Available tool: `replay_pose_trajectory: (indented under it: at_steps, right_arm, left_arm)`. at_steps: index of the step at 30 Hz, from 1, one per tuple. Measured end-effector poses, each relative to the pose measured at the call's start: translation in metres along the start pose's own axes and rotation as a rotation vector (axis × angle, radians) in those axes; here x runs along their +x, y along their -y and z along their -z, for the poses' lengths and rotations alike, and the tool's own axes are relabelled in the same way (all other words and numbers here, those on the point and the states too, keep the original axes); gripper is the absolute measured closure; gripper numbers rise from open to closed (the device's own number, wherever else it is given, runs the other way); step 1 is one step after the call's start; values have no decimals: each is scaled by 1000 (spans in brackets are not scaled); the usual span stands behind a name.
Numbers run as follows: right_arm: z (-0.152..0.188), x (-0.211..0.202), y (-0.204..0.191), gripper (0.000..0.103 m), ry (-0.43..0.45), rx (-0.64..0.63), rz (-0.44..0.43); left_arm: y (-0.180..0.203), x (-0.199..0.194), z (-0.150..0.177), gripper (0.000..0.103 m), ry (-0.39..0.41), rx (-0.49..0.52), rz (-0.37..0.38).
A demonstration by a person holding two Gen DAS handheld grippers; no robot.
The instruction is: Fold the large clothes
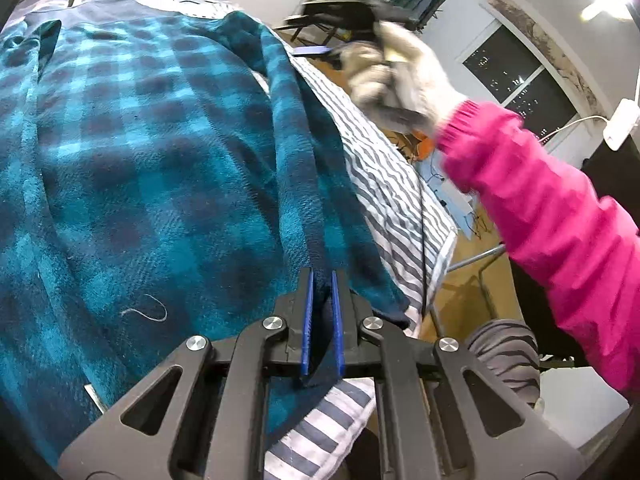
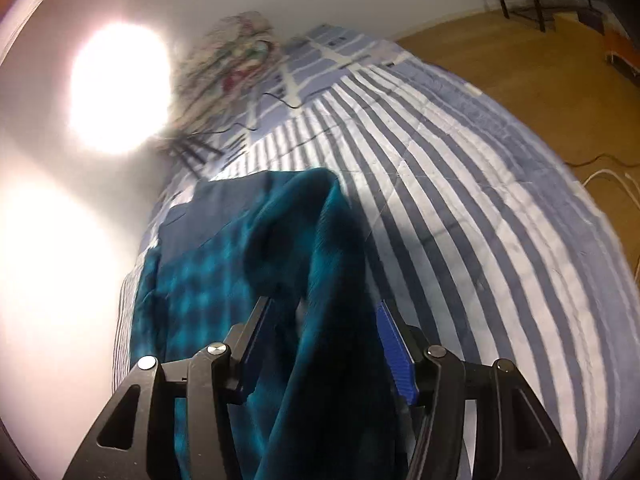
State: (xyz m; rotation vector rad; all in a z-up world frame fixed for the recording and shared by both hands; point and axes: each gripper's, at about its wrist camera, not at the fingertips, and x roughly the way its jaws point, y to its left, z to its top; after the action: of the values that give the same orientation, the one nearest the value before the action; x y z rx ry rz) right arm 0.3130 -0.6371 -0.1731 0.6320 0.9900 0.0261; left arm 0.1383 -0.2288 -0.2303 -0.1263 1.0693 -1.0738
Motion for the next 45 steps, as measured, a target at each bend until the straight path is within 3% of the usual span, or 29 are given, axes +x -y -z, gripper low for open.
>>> replay_pose_trajectory:
  at_steps: [1,2,5,8,11,15,21,23,25,28,34,36,38,41,45]
  right_arm:
    - [-5,9,3,54,-7,12,3]
    - [-9,15,4,67,-11,25,0]
    - [-17,24,3,81,5,35,-8]
    - [-20,23,-13,88,18,-30,71]
    - [-18,13,-44,91,46,-148,186]
    - [-4,-3,-109,92,94,-376,275]
    - [21,16,-194,92,77,-635,245]
    - [28,40,-204,81,11,-664,223]
    - [30,69,-204,73,-74,-654,198]
    - [27,75,-200,73,-90,-590,156]
    - [18,15,-166,71,-8,-480,113]
    - [24,-8,-148,71,-3,-431,91]
    - [38,-34,-129,71,2,-399,83]
    - [74,-70,-103,71,-17,-389,79]
    - [138,-111,-70,71,-67,-341,45]
  left_arm:
    - [0,0,1,96,-2,-4,10]
    - [-1,0,1,97,-5,-9,17]
    - [-3,6,-3,97,-16,-17,26]
    - [-5,9,-4,97,-24,-32,46]
    - [-4,7,-3,97,-25,-35,63]
    - [2,7,2,97,-38,-32,98]
    - [9,4,7,97,-47,-29,118]
    - [10,1,8,97,-45,-21,113]
    - [6,2,10,97,-57,-31,95]
    - [-4,2,12,97,-70,-75,82]
    - [-8,-3,8,97,-83,-99,84]
    - [-7,-11,10,88,-79,-96,85]
    - [-6,-21,9,62,-54,-76,65]
    - [-4,-43,10,59,-5,-53,34]
    - [-16,-66,10,59,56,-112,16]
